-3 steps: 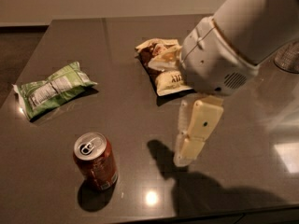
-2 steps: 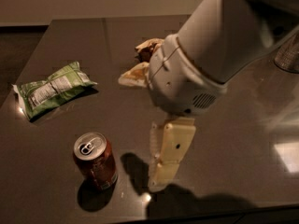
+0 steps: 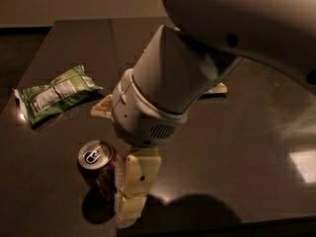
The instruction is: Move coke can near brown chip bag
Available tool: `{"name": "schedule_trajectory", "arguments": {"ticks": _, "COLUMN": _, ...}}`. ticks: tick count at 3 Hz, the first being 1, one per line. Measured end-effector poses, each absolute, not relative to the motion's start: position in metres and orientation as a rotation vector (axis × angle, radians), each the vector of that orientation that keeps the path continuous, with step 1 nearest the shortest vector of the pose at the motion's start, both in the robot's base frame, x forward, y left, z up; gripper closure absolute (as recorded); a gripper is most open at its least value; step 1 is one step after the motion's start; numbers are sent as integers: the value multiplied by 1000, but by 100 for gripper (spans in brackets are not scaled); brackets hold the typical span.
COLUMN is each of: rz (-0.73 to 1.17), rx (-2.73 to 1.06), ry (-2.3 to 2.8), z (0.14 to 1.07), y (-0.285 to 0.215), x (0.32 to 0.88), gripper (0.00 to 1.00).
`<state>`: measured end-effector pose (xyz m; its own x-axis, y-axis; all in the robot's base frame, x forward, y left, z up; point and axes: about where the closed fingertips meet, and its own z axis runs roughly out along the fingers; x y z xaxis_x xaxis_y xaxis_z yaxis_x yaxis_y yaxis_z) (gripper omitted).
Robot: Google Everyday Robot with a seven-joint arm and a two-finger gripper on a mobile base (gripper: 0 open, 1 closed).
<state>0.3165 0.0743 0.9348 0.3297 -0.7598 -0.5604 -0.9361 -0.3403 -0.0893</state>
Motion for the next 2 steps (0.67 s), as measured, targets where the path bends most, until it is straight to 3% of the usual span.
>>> {"name": "schedule_trajectory", "arguments": {"ticks": 1, "rz": 642, "rx": -2196, "ry": 1515, "z": 919, "y": 88, "x": 319, "gripper": 0}}
{"name": "schedule_trajectory", "arguments": {"ticks": 2, "rz": 651, "rx": -2180, "ry": 1522, "z": 911, "y": 96, "x": 322, "gripper": 14}}
